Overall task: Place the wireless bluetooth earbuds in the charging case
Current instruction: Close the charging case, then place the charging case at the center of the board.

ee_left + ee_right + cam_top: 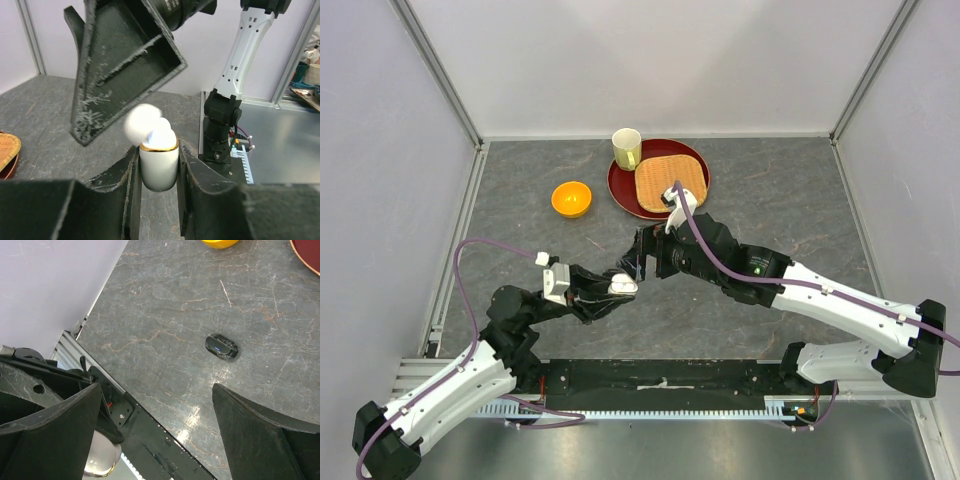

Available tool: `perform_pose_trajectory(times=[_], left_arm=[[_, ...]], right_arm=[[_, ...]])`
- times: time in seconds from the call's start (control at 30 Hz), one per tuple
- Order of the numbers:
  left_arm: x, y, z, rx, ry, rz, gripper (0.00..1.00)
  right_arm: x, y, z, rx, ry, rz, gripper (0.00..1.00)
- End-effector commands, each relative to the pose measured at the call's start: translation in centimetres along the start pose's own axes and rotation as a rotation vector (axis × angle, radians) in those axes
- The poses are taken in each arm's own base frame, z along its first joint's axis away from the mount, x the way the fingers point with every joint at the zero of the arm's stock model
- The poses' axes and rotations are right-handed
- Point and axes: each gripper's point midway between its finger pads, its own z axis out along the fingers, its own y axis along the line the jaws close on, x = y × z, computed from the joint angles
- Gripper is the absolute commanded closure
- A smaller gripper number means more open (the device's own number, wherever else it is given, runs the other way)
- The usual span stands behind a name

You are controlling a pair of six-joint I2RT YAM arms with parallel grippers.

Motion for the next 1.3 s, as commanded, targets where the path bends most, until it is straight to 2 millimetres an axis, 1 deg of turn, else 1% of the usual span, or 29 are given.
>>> perform_pose_trajectory(times=[0.0,0.17,0.3,0.33,0.4,0.43,0.5,0.53,0.57,0.6,0.63,0.67,0.7,0.73,0.77,0.8,0.87,0.9,0.97,1.0,1.03,1.1,1.13,1.2,1.27], left_arm=[[-2.6,0.8,0.4,-0.054,-0.089,0.009,0.98],[-2.8,1.9,0.3,-0.124,-0.105,-0.038,0.98],[-2.8,2.6,0.3,-0.171,-0.110,-0.094,0.98],[-2.7,3.2,0.2,-0.206,-0.114,-0.117,0.98],[-2.2,3.8,0.2,-0.251,-0.093,-0.175,0.98],[-2.1,4.5,0.2,-0.286,-0.091,-0.192,0.98],[-1.8,5.0,0.2,-0.319,-0.078,-0.238,0.98],[-1.7,5.6,0.2,-0.356,-0.073,-0.257,0.98],[-2.3,5.8,0.3,-0.368,-0.077,-0.261,0.97],[-1.6,6.1,0.2,-0.398,-0.043,-0.297,0.97],[-1.5,6.8,0.0,-0.443,-0.037,-0.313,0.97],[-2.1,7.0,0.2,-0.459,-0.035,-0.328,0.97],[-1.2,7.2,-0.1,-0.485,0.010,-0.349,0.97],[-1.0,7.5,-0.1,-0.504,0.023,-0.359,0.98],[-1.0,7.7,0.0,-0.523,0.030,-0.382,0.98],[-0.2,8.0,-0.2,-0.548,0.060,-0.405,0.98],[0.1,8.0,-0.1,-0.556,0.084,-0.427,0.98],[0.8,8.2,0.0,-0.564,0.110,-0.444,0.98],[1.8,8.5,-0.1,-0.599,0.147,-0.491,0.98],[2.9,8.8,-0.1,-0.618,0.184,-0.517,0.98],[3.8,8.7,-0.1,-0.623,0.224,-0.547,0.98],[4.2,8.3,0.4,-0.611,0.263,-0.591,0.98],[5.2,8.2,0.7,-0.603,0.298,-0.625,0.98],[6.2,8.1,0.9,-0.614,0.312,-0.696,0.98],[8.0,8.6,0.7,-0.669,0.326,-0.786,0.98]], right_arm=[[0.7,0.2,-0.5,-0.030,0.019,-0.010,0.02],[1.1,0.0,-0.7,-0.032,0.024,-0.017,0.02],[0.7,-0.9,-0.9,0.014,-0.012,0.003,0.02],[0.6,-1.7,-0.9,0.047,-0.031,0.008,0.02],[-0.2,-2.5,-1.5,0.091,-0.079,0.048,0.02],[-0.4,-3.8,-1.7,0.146,-0.111,0.061,0.02],[-1.2,-4.5,-2.7,0.172,-0.166,0.105,0.02],[-1.1,-6.0,-3.0,0.232,-0.197,0.116,0.02],[-1.6,-6.4,-3.8,0.241,-0.231,0.138,0.02],[-1.9,-7.1,-4.3,0.262,-0.262,0.176,0.02],[-1.5,-8.1,-4.5,0.290,-0.272,0.185,0.02],[-2.1,-8.7,-5.3,0.308,-0.315,0.207,0.02],[-2.3,-9.3,-5.8,0.320,-0.335,0.223,0.02],[-2.1,-9.9,-5.9,0.335,-0.341,0.235,0.02],[-2.5,-10.1,-6.6,0.331,-0.362,0.245,0.02],[-2.6,-10.4,-6.8,0.339,-0.373,0.250,0.02],[-2.6,-10.8,-7.1,0.345,-0.380,0.252,0.02],[-2.7,-11.0,-7.2,0.350,-0.382,0.255,0.02],[-2.5,-11.1,-7.3,0.355,-0.375,0.261,0.02],[-2.3,-11.0,-7.2,0.352,-0.368,0.264,0.02],[-2.2,-11.1,-7.2,0.353,-0.362,0.267,0.02],[-2.0,-11.0,-7.0,0.346,-0.354,0.281,0.02],[-1.8,-10.9,-6.8,0.339,-0.343,0.283,0.02],[-1.6,-10.7,-6.7,0.332,-0.333,0.287,0.02],[-1.2,-10.6,-6.6,0.326,-0.317,0.286,0.02]])
